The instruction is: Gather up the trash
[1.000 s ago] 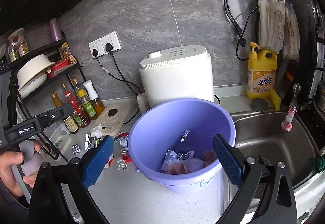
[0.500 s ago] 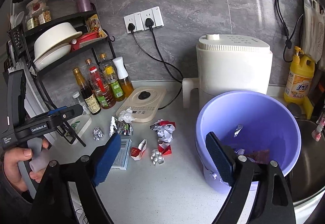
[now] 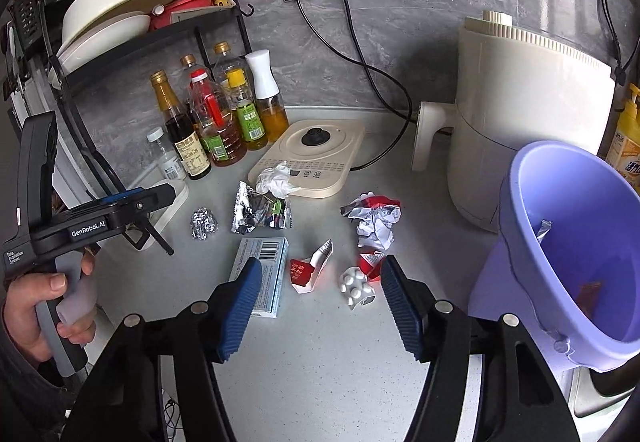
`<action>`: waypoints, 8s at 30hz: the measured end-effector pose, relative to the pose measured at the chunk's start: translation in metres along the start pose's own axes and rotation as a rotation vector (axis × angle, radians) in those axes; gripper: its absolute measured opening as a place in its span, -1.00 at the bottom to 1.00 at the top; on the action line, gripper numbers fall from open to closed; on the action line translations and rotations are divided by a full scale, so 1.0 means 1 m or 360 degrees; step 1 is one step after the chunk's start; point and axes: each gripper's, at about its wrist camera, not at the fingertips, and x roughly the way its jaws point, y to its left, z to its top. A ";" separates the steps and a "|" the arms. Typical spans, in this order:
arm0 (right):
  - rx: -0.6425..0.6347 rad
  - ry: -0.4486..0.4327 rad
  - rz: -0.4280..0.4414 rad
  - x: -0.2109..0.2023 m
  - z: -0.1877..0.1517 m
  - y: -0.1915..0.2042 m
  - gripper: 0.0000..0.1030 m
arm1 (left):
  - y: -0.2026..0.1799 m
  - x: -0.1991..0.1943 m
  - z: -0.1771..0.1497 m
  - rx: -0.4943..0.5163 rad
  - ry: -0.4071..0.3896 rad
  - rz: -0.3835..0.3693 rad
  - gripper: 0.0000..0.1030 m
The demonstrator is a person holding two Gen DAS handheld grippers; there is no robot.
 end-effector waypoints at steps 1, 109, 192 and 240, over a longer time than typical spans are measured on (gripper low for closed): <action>0.0001 0.0014 -0.0007 0.005 -0.001 0.001 0.16 | 0.003 0.005 -0.001 -0.0008 0.0014 0.0006 0.47; 0.0045 0.0017 0.0036 0.006 -0.009 -0.042 -0.47 | -0.051 0.087 -0.030 -0.0161 0.0216 0.0151 -0.18; 0.0597 -0.0471 -0.0657 -0.210 -0.040 -0.237 0.36 | -0.291 0.008 0.077 0.0470 -0.0111 -0.0662 -0.20; 0.0066 -0.0055 0.0075 -0.048 -0.003 -0.006 0.27 | -0.034 -0.007 0.009 -0.0049 0.0066 -0.0121 0.88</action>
